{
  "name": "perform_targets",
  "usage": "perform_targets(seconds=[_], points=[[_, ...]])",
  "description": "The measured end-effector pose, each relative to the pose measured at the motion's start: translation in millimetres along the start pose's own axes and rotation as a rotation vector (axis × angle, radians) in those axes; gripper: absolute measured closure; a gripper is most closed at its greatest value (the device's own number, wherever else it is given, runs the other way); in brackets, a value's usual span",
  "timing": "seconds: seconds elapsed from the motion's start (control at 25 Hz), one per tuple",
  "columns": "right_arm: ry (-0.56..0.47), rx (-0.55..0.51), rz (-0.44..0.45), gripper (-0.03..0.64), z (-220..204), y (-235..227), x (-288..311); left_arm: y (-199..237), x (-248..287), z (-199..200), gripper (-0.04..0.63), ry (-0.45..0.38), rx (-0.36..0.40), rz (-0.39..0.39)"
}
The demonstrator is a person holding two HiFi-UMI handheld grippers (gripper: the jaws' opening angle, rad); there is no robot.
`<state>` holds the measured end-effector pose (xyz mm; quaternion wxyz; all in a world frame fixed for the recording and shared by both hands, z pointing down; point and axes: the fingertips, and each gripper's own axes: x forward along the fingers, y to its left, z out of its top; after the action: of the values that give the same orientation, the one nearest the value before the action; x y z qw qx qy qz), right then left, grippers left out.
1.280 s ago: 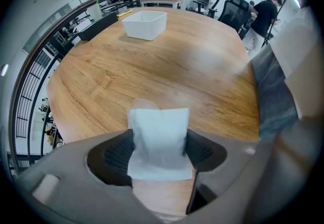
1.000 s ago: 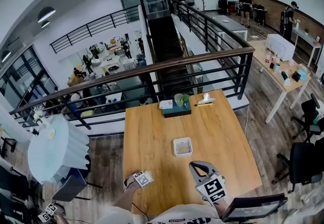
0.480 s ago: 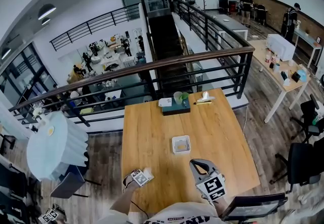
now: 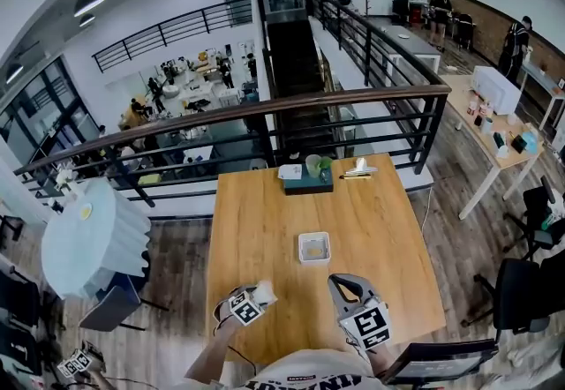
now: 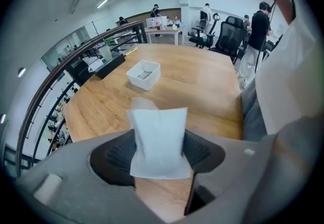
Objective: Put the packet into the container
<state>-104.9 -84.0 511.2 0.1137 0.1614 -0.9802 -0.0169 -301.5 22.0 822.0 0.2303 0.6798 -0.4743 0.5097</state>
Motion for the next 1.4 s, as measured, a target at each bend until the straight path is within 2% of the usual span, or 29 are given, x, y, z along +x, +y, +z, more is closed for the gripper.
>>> perform_targets(seconds=[0.16, 0.32, 0.44, 0.6, 1.04, 1.4], points=[[0.015, -0.012, -0.003, 0.607, 1.9, -1.7, -2.1, -7.6, -32.7, 30.7, 0.304, -0.066, 0.017, 0.002], [0.024, 0.000, -0.008, 0.607, -4.7, -1.4, -2.5, -9.6, -72.5, 53.2, 0.304, -0.095, 0.018, 0.011], [0.032, 0.001, -0.012, 0.607, -3.6, -2.5, -4.8, -12.0, -106.6, 65.9, 0.304, -0.088, -0.007, 0.020], [0.016, 0.016, -0.025, 0.607, -6.2, -4.6, -6.4, -13.6, -135.9, 68.1, 0.304, -0.038, -0.029, 0.024], [0.013, 0.015, -0.020, 0.607, -5.6, -3.2, -4.7, -6.8, -137.6, 72.9, 0.304, -0.028, -0.011, 0.013], [0.018, 0.047, -0.100, 0.607, -12.3, -13.3, -25.5, 13.2, -130.6, 101.0, 0.304, -0.021, 0.094, 0.012]])
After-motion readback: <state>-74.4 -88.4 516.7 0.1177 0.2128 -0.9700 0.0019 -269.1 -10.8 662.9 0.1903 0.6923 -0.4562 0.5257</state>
